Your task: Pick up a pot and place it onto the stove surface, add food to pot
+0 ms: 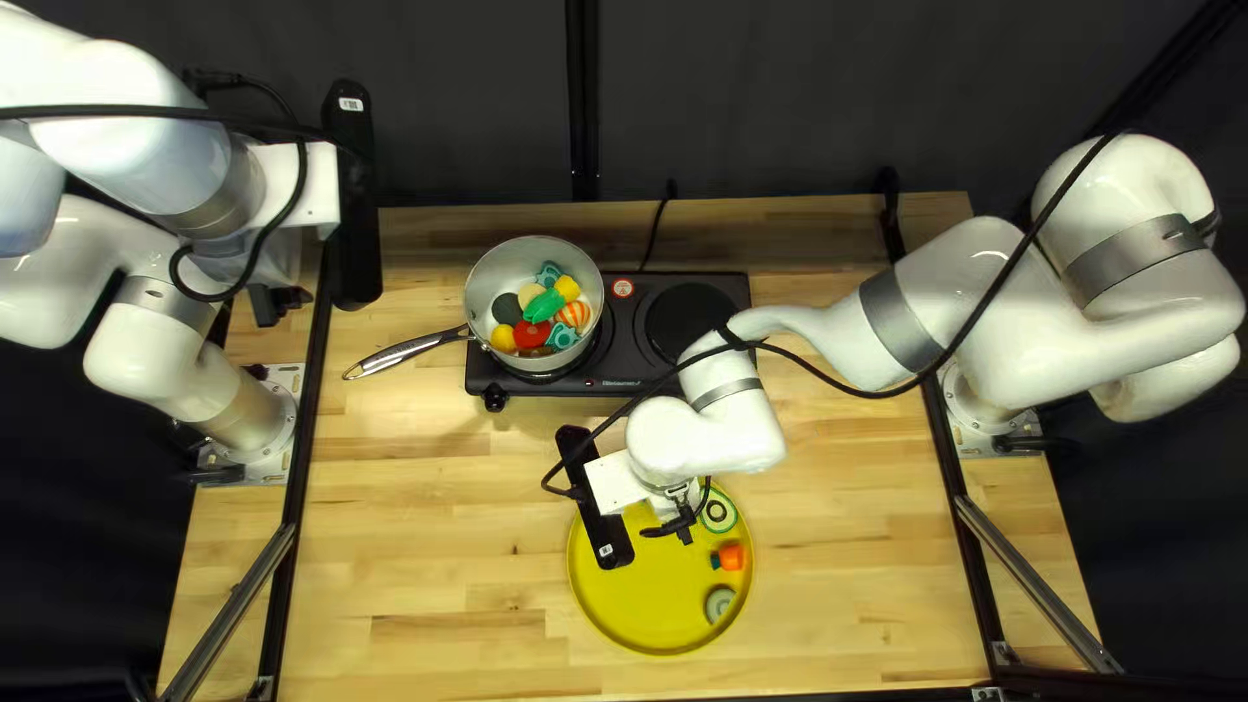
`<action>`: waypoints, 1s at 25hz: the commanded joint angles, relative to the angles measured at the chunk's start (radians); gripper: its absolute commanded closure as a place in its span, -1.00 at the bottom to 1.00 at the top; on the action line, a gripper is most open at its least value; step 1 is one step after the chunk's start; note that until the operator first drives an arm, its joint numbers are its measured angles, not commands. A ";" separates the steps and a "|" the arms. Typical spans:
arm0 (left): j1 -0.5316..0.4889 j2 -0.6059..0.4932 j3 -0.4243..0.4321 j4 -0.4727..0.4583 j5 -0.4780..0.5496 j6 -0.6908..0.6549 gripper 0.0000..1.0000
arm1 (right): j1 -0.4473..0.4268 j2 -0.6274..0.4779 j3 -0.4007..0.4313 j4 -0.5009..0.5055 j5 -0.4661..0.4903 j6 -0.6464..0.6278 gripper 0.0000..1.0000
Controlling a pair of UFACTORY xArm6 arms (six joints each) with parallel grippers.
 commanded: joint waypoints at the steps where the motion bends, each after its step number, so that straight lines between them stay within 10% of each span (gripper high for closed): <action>1: 0.000 0.000 0.000 0.000 0.000 0.000 -1.00 | 0.018 -0.002 0.000 0.004 -0.002 0.011 -1.00; 25: 0.000 0.000 0.000 0.000 0.000 0.000 -1.00 | 0.049 0.089 -0.090 0.057 -0.032 -0.032 -1.00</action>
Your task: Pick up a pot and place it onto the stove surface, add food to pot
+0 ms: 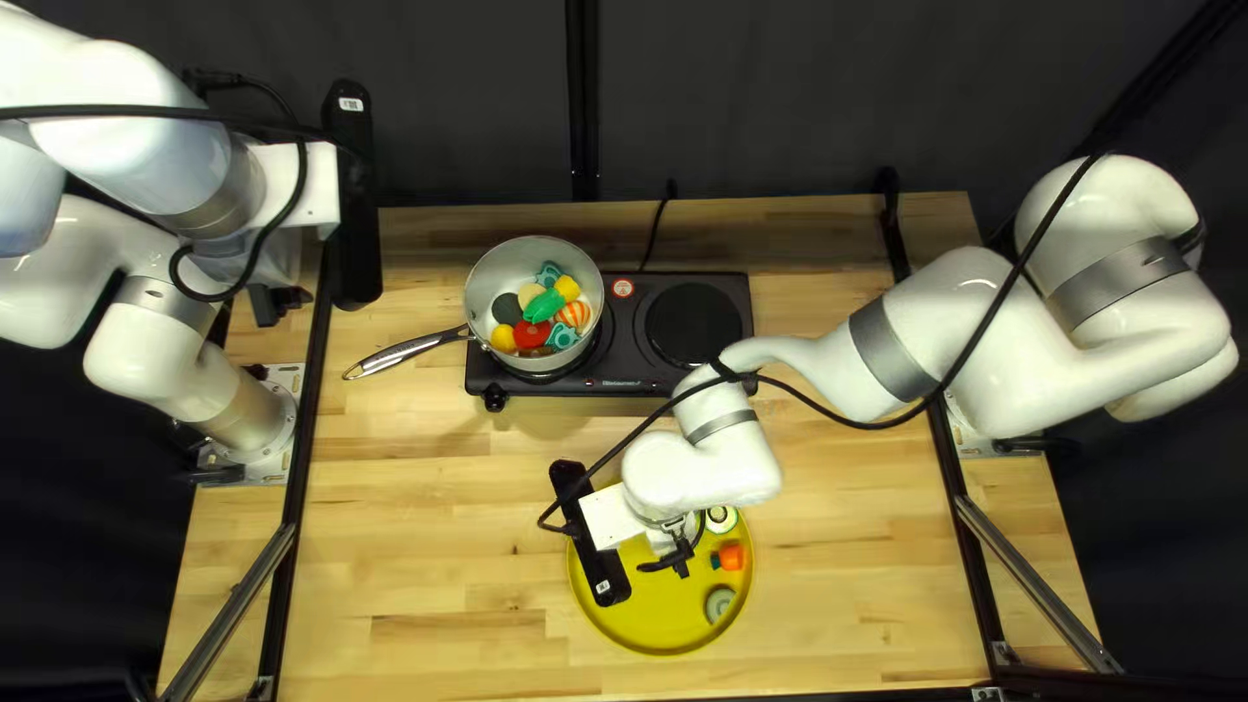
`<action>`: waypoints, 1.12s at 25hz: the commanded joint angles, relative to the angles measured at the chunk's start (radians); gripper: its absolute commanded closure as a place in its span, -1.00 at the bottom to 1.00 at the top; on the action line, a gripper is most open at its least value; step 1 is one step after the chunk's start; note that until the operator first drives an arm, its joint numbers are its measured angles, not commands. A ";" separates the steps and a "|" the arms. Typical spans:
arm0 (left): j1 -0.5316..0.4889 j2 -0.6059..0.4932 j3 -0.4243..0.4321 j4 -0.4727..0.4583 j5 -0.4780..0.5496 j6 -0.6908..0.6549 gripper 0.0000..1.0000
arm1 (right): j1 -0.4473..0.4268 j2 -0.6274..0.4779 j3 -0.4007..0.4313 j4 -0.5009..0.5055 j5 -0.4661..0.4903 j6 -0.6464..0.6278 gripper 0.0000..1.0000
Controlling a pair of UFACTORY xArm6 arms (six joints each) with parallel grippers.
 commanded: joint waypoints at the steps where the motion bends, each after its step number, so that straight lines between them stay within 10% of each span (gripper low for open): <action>1: 0.000 0.000 0.000 0.000 0.000 0.000 -1.00 | -0.002 -0.009 0.016 0.003 -0.010 -0.006 -1.00; 4: 0.000 0.000 0.000 0.000 0.000 0.000 -1.00 | -0.007 -0.020 0.041 0.009 -0.022 -0.005 -0.94; 5: 0.000 0.000 0.000 0.000 0.000 0.000 -1.00 | -0.007 -0.022 0.045 0.012 -0.022 0.002 0.76; 6: 0.000 0.000 0.000 0.000 0.000 0.000 -1.00 | -0.007 -0.022 0.045 0.012 -0.022 0.002 1.00; 23: 0.000 0.000 0.000 0.000 0.000 0.000 -1.00 | -0.007 -0.022 0.045 0.012 -0.022 0.002 1.00; 28: 0.000 0.000 0.000 0.000 0.000 0.000 -1.00 | -0.021 -0.114 0.010 -0.038 0.108 0.017 1.00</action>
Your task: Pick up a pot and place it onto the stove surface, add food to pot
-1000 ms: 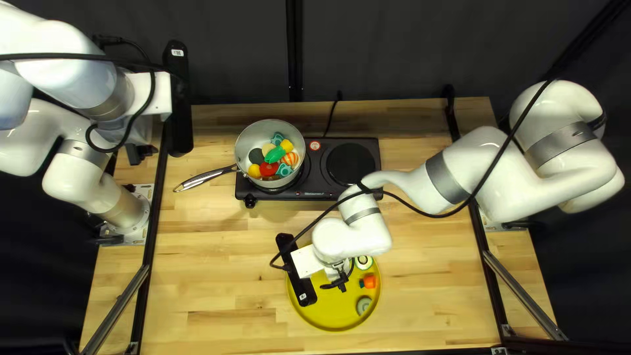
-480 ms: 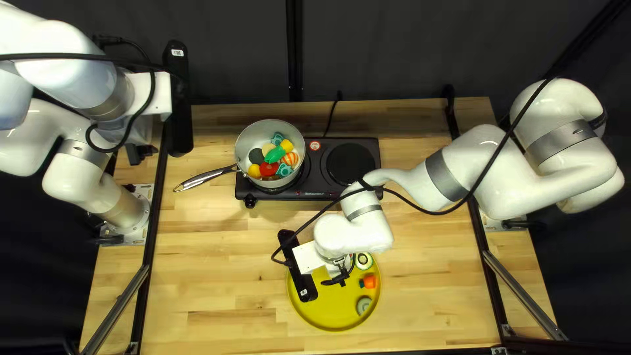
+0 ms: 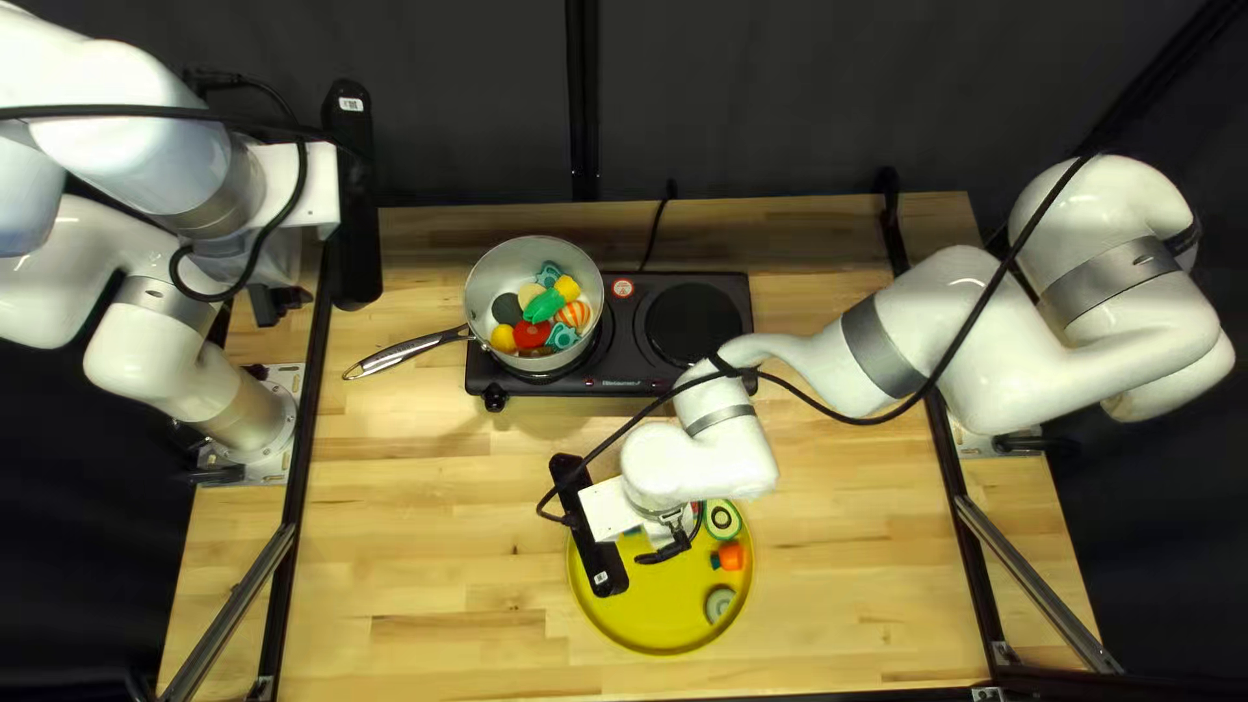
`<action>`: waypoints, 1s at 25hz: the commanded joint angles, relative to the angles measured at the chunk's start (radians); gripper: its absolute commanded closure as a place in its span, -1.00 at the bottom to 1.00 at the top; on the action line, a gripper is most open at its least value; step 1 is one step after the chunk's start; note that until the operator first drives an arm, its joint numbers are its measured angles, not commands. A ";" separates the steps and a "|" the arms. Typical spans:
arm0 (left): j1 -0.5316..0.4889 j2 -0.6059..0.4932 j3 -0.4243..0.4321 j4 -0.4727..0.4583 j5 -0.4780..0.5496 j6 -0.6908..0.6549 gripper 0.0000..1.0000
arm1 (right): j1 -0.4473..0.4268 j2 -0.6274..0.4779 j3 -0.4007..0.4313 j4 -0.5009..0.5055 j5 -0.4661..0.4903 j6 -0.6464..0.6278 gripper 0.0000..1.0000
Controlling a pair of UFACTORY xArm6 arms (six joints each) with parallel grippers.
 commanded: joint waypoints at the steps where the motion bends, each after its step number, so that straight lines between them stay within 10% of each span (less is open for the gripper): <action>1: 0.000 0.000 0.000 0.000 0.000 0.000 -1.00 | -0.015 -0.095 -0.023 -0.044 0.110 0.008 1.00; 12: 0.000 0.000 0.000 0.000 0.000 0.000 -1.00 | -0.268 -0.324 -0.073 -0.068 0.316 -0.215 1.00; 25: 0.000 0.000 0.000 0.000 0.000 0.000 -1.00 | -0.506 -0.072 -0.434 0.008 0.428 -0.462 1.00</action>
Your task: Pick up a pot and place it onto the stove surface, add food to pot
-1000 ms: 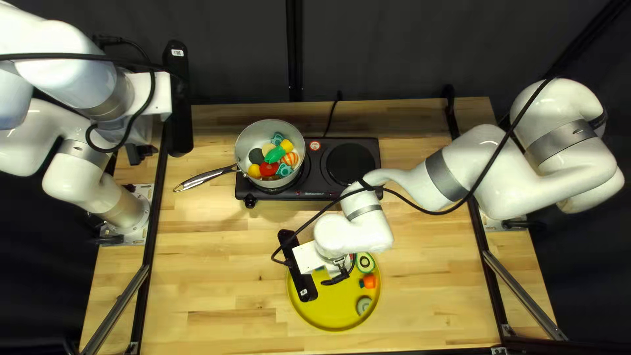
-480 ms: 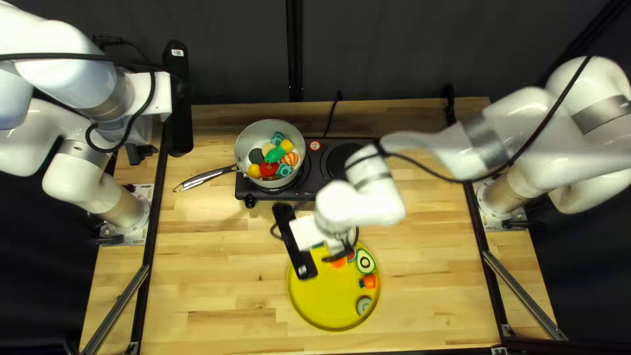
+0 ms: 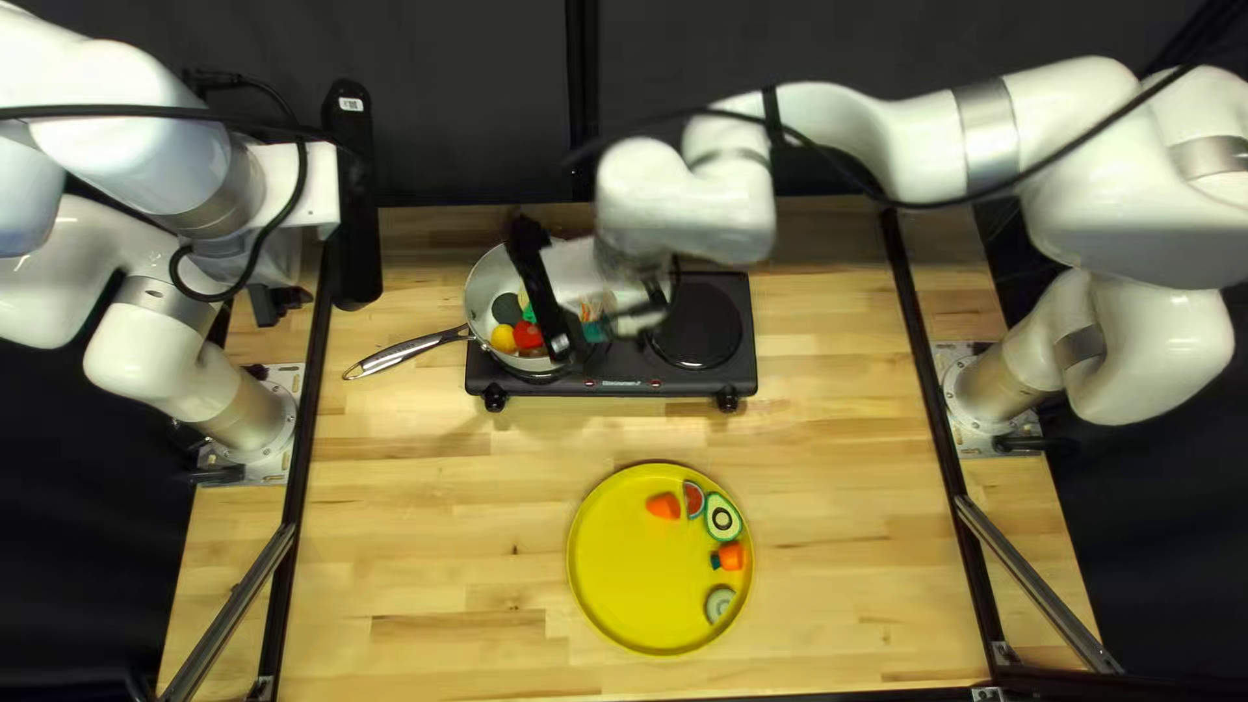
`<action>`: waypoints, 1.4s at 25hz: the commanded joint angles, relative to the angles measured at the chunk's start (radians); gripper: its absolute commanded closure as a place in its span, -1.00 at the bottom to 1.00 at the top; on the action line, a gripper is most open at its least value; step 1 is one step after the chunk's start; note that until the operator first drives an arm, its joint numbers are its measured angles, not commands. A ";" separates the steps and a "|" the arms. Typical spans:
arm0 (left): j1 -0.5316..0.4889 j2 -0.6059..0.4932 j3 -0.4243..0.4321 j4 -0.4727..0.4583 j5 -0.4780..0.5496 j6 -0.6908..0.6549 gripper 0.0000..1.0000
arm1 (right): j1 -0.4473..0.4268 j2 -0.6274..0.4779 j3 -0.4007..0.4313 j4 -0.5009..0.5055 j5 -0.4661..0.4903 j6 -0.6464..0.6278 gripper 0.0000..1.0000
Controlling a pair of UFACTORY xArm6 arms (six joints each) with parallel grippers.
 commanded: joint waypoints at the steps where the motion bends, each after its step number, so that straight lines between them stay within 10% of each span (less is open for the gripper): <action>1: 0.000 0.000 0.000 0.000 0.000 0.000 -1.00 | -0.026 0.062 -0.074 0.027 0.013 -0.044 1.00; 5: 0.000 0.000 0.000 0.000 0.000 0.000 -1.00 | -0.026 0.084 -0.101 0.034 0.020 -0.049 1.00; 6: 0.000 0.000 0.000 0.000 0.000 0.000 -1.00 | -0.026 0.084 -0.101 0.034 0.020 -0.049 0.31; 7: 0.000 0.000 0.000 0.000 0.000 0.000 -1.00 | -0.026 0.084 -0.101 0.034 0.020 -0.049 -1.00; 21: 0.000 0.000 0.000 0.000 0.000 0.000 -1.00 | -0.026 0.084 -0.101 0.034 0.020 -0.049 -1.00; 35: 0.000 0.000 0.000 0.000 0.000 0.000 -1.00 | 0.364 -0.188 0.491 0.016 -0.255 0.340 -1.00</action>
